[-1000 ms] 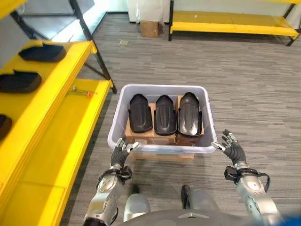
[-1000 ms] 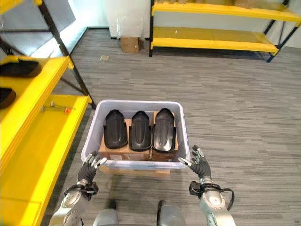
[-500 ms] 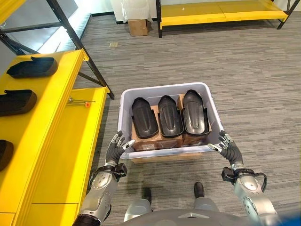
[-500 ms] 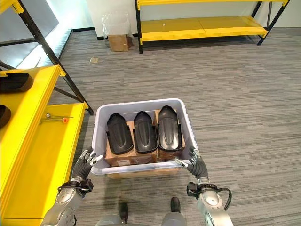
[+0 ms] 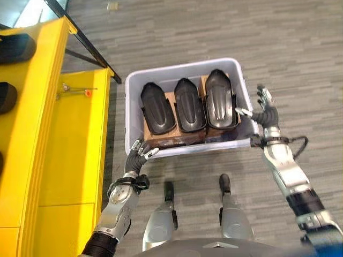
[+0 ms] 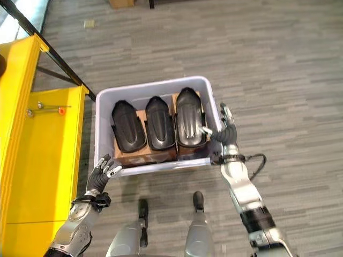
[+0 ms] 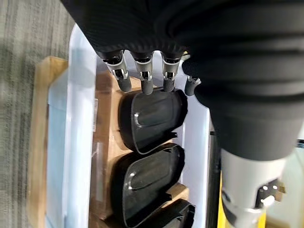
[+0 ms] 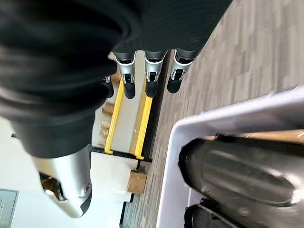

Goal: Move parts from the plastic box to the shelf.

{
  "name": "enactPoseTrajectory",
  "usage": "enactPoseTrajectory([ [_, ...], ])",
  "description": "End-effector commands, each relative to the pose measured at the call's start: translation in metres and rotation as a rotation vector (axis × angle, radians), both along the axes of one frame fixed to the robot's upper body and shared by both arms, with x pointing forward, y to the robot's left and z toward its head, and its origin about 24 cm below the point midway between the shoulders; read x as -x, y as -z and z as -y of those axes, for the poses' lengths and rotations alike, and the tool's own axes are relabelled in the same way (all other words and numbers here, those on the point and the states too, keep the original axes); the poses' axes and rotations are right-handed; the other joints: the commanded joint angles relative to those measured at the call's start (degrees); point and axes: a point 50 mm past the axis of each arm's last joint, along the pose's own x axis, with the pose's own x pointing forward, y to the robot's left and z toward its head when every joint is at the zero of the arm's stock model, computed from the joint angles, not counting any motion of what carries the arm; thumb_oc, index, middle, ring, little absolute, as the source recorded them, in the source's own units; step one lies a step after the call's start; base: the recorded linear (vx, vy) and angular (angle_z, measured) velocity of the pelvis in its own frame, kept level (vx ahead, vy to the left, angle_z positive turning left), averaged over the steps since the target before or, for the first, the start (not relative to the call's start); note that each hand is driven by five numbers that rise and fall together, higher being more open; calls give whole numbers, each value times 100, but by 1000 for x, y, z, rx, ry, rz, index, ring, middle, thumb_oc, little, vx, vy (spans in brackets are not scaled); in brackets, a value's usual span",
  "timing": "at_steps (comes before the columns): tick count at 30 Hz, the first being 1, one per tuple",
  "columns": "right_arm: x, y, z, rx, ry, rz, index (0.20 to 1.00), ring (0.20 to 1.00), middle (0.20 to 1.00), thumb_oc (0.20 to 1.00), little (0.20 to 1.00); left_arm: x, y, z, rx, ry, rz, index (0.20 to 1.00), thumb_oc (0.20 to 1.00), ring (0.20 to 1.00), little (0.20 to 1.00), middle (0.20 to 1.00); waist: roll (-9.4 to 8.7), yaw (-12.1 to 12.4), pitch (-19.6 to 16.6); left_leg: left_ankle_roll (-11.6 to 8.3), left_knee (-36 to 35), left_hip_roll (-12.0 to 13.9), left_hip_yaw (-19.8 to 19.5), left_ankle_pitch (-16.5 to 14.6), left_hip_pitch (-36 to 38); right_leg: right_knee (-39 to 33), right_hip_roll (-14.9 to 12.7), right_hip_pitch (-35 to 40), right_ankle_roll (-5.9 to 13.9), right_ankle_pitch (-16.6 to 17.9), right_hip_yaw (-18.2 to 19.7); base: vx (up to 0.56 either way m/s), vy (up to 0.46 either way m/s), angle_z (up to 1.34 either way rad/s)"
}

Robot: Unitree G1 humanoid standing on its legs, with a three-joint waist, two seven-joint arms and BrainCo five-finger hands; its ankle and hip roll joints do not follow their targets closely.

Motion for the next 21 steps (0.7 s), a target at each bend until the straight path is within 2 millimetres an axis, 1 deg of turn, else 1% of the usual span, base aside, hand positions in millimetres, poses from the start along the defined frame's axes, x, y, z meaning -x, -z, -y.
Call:
enactPoseTrajectory([
  [1, -12, -41, -1, 48, 29, 163, 1000, 1000, 1000, 1000, 1000, -5, -27, -3, -36, 31, 140, 1000, 1000, 1000, 1000, 1000, 41, 233, 5, -143, 473, 449, 2, 287, -463, 1381, -577, -289, 204, -799, -137, -42, -15, -2],
  [6, -34, -65, 3, 95, 93, 191, 1000, 1000, 1000, 1000, 1000, -6, -31, -3, -31, 43, 158, 1000, 1000, 1000, 1000, 1000, 143, 336, 207, -115, 531, 368, -46, 296, -615, 1500, -597, -478, 185, -808, -98, -34, 5, 0],
  [7, -34, -65, 3, 95, 92, 192, 1000, 1000, 1000, 1000, 1000, -6, -31, -3, -31, 42, 159, 1000, 1000, 1000, 1000, 1000, 144, 334, 212, -115, 534, 368, -46, 295, -617, 1503, -598, -481, 185, -809, -96, 0, 0, 0],
  [10, -44, -76, 4, 115, 118, 198, 1000, 1000, 1000, 1000, 1000, -7, -34, 0, -25, 58, 170, 1000, 1000, 1000, 1000, 1000, 180, 388, 330, -90, 585, 333, -45, 287, -689, 1561, -615, -570, 183, -798, -80, -33, 10, 0],
  [11, -50, -85, 2, 128, 124, 208, 1000, 1000, 1000, 1000, 1000, -8, -34, 2, -25, 69, 174, 1000, 1000, 1000, 1000, 1000, 190, 420, 395, -66, 619, 302, -60, 276, -739, 1585, -625, -633, 184, -780, -50, -63, 12, 1],
  [12, -53, -89, 2, 138, 132, 212, 1000, 1000, 1000, 1000, 1000, -9, -36, 3, -20, 78, 180, 1000, 1000, 1000, 1000, 1000, 191, 435, 425, -59, 632, 294, -53, 268, -753, 1596, -634, -648, 184, -776, -57, -49, 11, 1],
  [13, -53, -90, 1, 138, 131, 213, 1000, 1000, 1000, 1000, 1000, -9, -36, 3, -19, 78, 181, 1000, 1000, 1000, 1000, 1000, 192, 433, 430, -59, 634, 293, -53, 267, -754, 1597, -634, -648, 184, -777, -56, 0, 0, 0],
  [15, -62, -95, 2, 141, 161, 199, 1000, 1000, 1000, 1000, 1000, -11, -39, 8, -10, 100, 194, 1000, 1000, 1000, 1000, 1000, 210, 474, 531, -51, 685, 256, -61, 261, -810, 1601, -657, -658, 178, -765, -72, -48, -1, 1],
  [16, -62, -95, 2, 141, 160, 199, 1000, 1000, 1000, 1000, 1000, -11, -39, 8, -9, 100, 195, 1000, 1000, 1000, 1000, 1000, 211, 471, 535, -51, 687, 256, -63, 260, -812, 1601, -658, -658, 178, -765, -74, -63, 7, 2],
  [17, -67, -100, 3, 161, 179, 195, 1000, 1000, 1000, 1000, 1000, -12, -41, 11, -9, 117, 205, 1000, 1000, 1000, 1000, 1000, 230, 490, 585, -47, 697, 234, -85, 266, -847, 1608, -674, -674, 176, -752, -87, 0, 0, 0],
  [18, -67, -101, 2, 161, 179, 196, 1000, 1000, 1000, 1000, 1000, -12, -41, 11, -8, 117, 206, 1000, 1000, 1000, 1000, 1000, 232, 487, 590, -47, 699, 234, -87, 266, -849, 1609, -675, -675, 176, -752, -89, -45, 18, 7],
  [21, -76, -107, 2, 169, 207, 180, 1000, 1000, 1000, 1000, 1000, -14, -45, 14, -5, 133, 221, 1000, 1000, 1000, 1000, 1000, 276, 541, 682, -34, 694, 186, -116, 290, -929, 1592, -685, -709, 167, -717, -105, -49, 21, 12],
])
